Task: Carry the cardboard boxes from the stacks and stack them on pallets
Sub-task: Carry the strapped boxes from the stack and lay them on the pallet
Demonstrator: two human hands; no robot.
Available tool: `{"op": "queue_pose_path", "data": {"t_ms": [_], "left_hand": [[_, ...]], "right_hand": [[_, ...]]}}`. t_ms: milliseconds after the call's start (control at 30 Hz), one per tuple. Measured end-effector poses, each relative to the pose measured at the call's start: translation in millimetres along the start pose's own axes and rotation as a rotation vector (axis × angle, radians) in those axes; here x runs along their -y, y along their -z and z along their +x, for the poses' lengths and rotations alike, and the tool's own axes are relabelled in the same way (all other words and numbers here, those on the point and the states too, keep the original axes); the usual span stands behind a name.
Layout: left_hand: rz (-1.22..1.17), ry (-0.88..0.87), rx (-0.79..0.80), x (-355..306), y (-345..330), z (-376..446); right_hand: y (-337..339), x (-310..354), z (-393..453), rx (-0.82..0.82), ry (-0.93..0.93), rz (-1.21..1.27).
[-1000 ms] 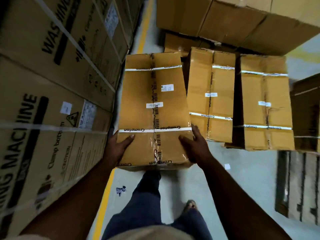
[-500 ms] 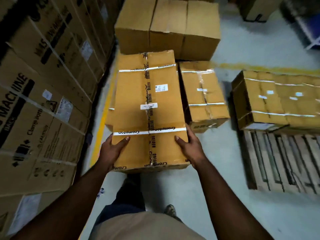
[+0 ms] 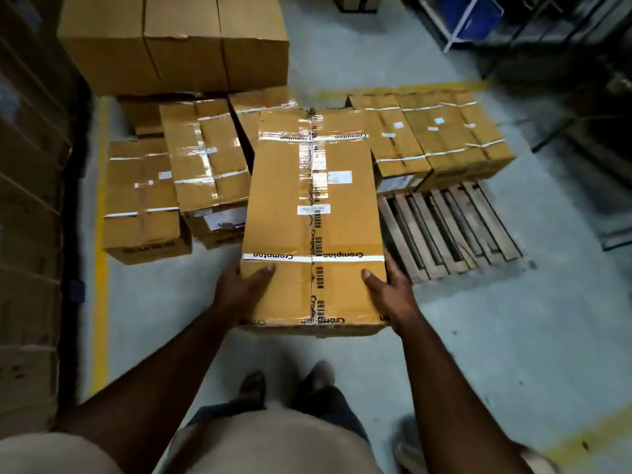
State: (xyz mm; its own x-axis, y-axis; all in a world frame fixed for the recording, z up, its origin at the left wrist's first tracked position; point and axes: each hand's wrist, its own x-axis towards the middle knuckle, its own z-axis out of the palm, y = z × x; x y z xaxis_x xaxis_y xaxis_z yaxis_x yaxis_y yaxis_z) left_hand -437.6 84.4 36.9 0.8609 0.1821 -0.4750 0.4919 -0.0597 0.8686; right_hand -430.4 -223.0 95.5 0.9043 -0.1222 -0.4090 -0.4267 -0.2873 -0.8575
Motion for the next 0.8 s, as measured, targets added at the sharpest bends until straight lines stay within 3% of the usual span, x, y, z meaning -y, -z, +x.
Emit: {"op": "queue_pose_path", "data": {"t_ms": [233,433,700,800], "left_hand": [[0.065,0.007,0.046,-6.7,-125.7,-11.7],[0.073,0.026,0.042,-7.5,-281.2,11.7],[0.067,0.023,0.028,-62.3,-428.5,33.0],[0.087,0.068,0.143,-71.9,-464.9,64.4]], "right_hand": [[105.2,-44.1,17.1,-0.050,-0.052,0.044],[247.8,-84.9,79.8,-0.059,-0.065,0.002],[392.4,-75.7,172.4,0.017,-0.037,-0.081],[423.4,-90.1,222.0,0.049,-0.086,-0.094]]}}
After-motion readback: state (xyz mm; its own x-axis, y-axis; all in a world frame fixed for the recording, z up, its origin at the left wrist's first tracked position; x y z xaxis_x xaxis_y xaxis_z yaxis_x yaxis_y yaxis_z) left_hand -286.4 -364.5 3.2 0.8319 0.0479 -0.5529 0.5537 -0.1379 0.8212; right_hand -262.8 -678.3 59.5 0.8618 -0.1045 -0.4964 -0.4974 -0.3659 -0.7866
